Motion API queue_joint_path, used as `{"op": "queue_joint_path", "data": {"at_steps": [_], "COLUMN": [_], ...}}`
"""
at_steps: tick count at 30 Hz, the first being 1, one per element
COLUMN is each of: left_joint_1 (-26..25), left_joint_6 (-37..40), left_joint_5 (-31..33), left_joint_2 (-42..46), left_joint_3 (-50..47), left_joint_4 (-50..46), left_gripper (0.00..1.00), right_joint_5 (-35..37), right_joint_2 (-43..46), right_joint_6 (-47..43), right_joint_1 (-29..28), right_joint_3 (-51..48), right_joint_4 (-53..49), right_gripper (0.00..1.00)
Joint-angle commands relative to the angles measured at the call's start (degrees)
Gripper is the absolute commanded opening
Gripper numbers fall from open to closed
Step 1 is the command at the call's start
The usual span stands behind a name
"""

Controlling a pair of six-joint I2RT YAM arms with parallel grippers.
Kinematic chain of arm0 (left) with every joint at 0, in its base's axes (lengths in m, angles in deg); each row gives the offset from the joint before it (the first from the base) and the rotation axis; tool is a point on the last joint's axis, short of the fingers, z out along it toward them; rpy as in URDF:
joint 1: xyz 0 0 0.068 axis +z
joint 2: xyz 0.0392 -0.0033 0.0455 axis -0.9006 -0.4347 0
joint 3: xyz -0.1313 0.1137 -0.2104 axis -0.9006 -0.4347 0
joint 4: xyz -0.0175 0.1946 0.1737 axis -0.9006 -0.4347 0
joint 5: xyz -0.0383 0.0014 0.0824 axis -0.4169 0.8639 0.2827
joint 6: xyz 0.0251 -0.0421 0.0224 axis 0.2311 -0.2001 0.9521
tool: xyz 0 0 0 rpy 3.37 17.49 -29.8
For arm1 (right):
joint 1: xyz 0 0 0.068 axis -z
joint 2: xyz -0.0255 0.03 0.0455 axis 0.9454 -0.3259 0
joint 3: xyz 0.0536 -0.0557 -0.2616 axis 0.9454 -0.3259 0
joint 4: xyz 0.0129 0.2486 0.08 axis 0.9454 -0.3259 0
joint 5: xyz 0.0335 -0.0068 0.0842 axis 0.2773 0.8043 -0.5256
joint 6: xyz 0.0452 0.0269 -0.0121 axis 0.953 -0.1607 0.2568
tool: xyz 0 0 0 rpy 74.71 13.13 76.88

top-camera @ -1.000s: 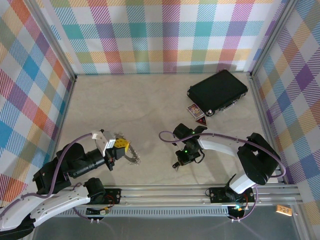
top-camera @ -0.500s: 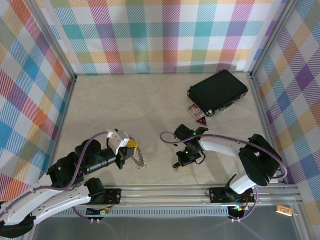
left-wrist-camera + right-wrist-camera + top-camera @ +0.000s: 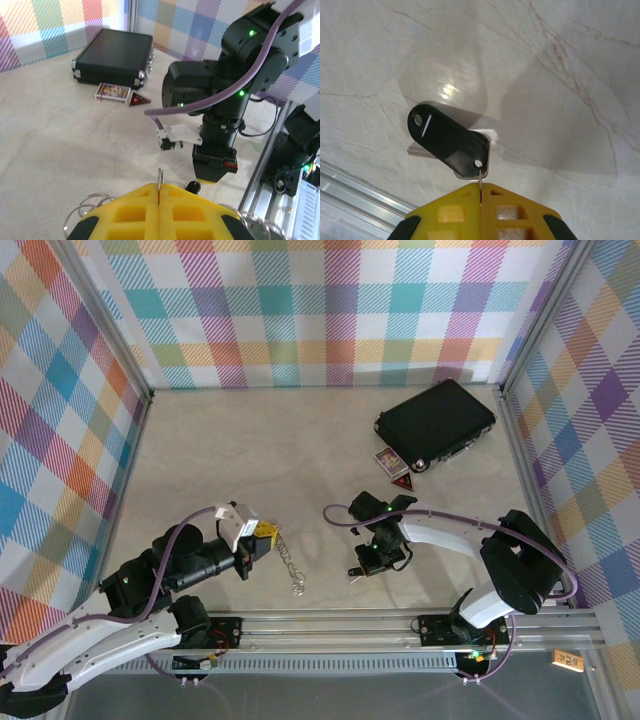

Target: Put the keys on the keyring

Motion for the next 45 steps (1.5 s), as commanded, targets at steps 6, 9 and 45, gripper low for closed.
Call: {"op": "queue_joint_path", "data": {"at_steps": [6,9,45], "left_joint_1": [-0.42,-0.47,-0.38], "left_joint_6": [-1.08,-1.12,-1.43], "left_joint_5": [-0.23,-0.44,-1.73], "left_joint_2": [1.45,1.24,-1.15], "left_joint_3": [-2.57,-3.49,-4.83], "left_joint_4": [6.84,7.57,11.77], "left_gripper": [0.00,0.00,0.00], "right_joint_5": [3.19,4.78,-2.78], "right_joint_2": [-2.63,-4.73,17.90], "right_joint_6": [1.45,0.81,11.86], "right_joint_1": [-1.80,-2.58,-1.68], "right_joint_3": [4.81,6.77,-14.84], "right_joint_4": [-7.13,-9.03,14.10], "right_gripper": [0.05,0.05,0.66]}}
